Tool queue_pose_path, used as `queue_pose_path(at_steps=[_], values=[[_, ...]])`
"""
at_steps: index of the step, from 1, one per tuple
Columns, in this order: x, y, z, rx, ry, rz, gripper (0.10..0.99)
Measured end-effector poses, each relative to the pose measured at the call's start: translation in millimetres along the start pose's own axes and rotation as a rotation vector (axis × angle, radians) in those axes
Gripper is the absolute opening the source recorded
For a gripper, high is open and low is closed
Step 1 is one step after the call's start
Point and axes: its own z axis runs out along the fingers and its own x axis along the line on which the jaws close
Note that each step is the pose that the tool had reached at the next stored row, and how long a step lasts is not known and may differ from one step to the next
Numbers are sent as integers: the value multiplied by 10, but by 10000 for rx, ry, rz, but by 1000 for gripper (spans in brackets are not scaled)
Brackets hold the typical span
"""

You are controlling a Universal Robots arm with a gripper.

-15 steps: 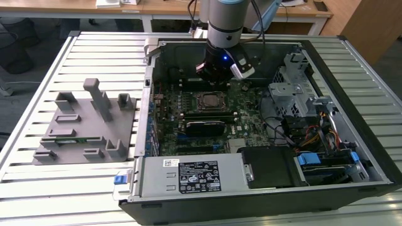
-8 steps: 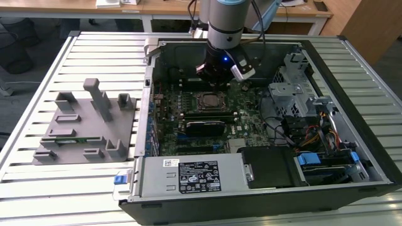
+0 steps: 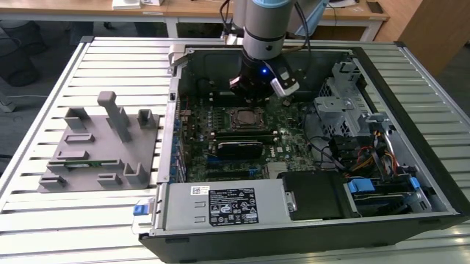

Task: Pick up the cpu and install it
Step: 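Install the second cpu locking lever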

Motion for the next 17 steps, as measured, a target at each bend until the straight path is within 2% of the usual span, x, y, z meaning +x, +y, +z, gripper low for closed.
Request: queue_pose_path(at_steps=[4, 8, 12, 17], values=[[1, -11, -17, 2, 1, 2, 106], [-1, -2, -106, -11, 1, 1, 106], [-2, 2, -162, -50, 1, 1, 106], [-3, 3, -181, -72, 1, 1, 106]])
